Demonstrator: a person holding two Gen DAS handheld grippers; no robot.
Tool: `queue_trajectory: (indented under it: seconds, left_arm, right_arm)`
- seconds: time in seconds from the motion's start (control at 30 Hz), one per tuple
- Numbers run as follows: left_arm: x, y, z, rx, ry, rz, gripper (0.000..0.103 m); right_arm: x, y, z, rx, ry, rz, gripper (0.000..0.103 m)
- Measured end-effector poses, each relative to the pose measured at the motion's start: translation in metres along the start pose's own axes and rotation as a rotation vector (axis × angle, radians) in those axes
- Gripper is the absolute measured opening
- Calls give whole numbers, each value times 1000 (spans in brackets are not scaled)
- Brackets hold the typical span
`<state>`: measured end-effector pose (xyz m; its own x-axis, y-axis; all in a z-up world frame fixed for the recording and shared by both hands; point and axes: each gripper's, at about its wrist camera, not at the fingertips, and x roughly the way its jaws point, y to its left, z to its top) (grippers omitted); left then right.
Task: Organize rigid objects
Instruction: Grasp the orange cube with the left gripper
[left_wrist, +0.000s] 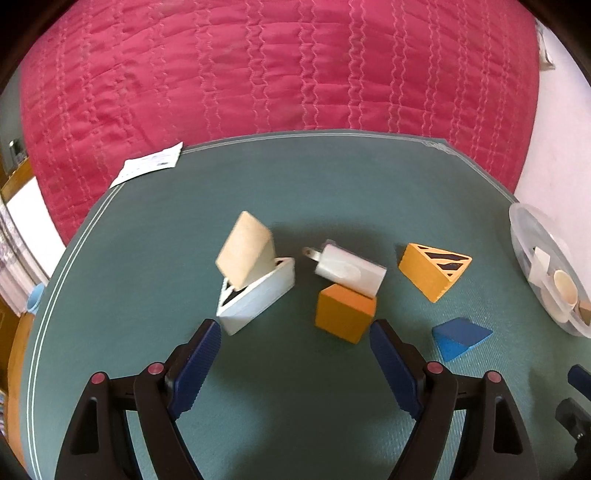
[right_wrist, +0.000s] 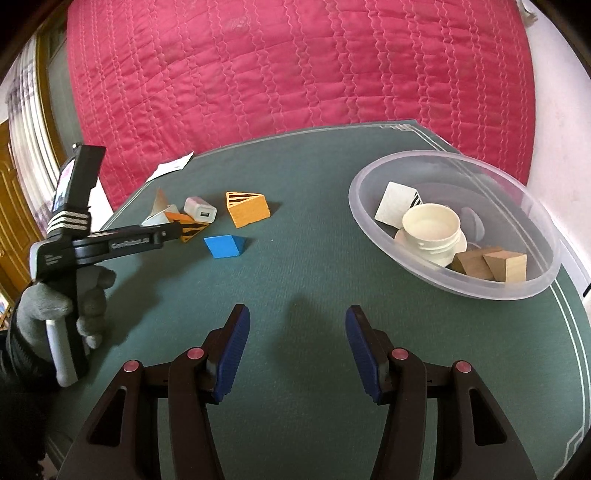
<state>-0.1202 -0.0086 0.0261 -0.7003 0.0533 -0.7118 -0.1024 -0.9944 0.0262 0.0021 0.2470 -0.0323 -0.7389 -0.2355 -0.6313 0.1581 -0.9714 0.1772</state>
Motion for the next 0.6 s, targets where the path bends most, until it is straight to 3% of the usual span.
queue_trajectory:
  seconds: [0.43, 0.53, 0.6]
  left_arm:
    - [14, -13, 9, 49, 17, -58, 69]
    - [18, -18, 10, 70, 24, -87, 55]
    - [20, -22, 9, 88, 37, -104, 40]
  right_arm:
    - [3, 2, -1, 1, 11, 9, 55]
    - [4, 3, -1, -2, 13, 10, 55]
    - [4, 4, -1, -3, 15, 9, 55]
